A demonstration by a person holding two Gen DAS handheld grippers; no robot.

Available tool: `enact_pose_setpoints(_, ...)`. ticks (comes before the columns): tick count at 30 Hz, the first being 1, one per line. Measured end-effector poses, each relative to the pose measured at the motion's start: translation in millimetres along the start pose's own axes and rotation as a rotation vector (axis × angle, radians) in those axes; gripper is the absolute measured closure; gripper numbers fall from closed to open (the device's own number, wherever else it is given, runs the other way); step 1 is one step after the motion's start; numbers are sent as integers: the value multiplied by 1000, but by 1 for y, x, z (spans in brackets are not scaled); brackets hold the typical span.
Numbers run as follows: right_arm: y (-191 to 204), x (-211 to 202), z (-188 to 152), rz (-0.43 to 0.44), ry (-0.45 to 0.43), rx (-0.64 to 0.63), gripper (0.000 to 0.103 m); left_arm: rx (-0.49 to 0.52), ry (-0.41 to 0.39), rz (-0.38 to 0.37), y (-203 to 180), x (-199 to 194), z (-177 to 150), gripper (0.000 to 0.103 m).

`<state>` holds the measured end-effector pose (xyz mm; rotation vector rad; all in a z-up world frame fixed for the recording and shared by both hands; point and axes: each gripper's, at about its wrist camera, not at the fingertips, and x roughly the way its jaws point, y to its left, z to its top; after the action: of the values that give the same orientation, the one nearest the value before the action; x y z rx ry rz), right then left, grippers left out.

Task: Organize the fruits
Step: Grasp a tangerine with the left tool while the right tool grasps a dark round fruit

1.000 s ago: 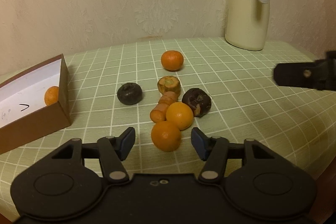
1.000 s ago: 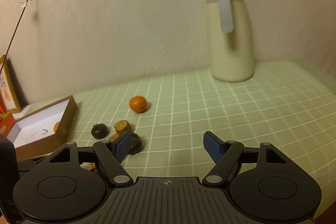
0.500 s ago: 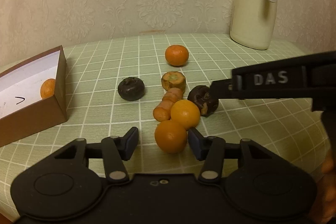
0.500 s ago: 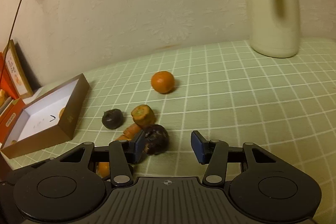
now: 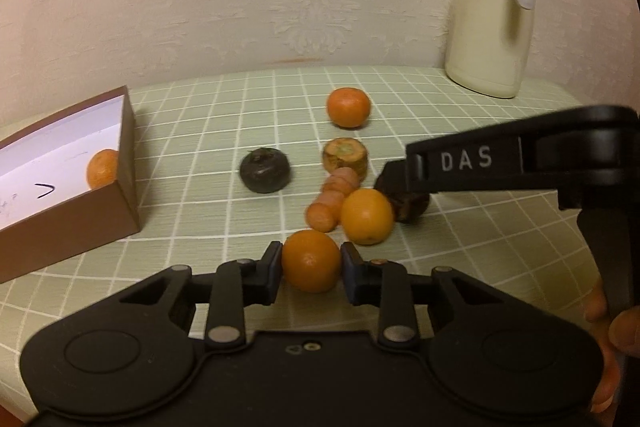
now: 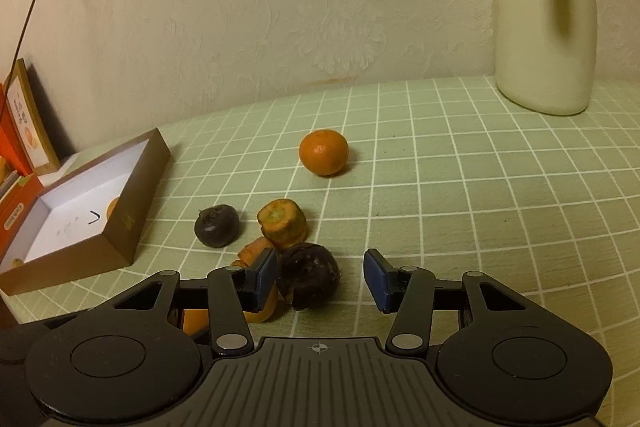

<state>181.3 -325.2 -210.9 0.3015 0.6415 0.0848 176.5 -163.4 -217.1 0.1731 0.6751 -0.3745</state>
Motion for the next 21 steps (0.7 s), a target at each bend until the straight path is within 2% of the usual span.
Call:
enact_pose_setpoints(14,2,12,4,19,11,48,53,-25,1,64,21,-2,-1,82)
enact_pose_setpoints(15,2,11,4,17,9,49,58,-29,2,71,22,-2,0,82)
enact_pose_setpoints(16,2,10,3,9,5,48,66,-33,3,76,24,-2,0,82)
enact_pose_setpoints(21,3,12,4,-2,15,51,67,-35,6,85,26,-2,0,82)
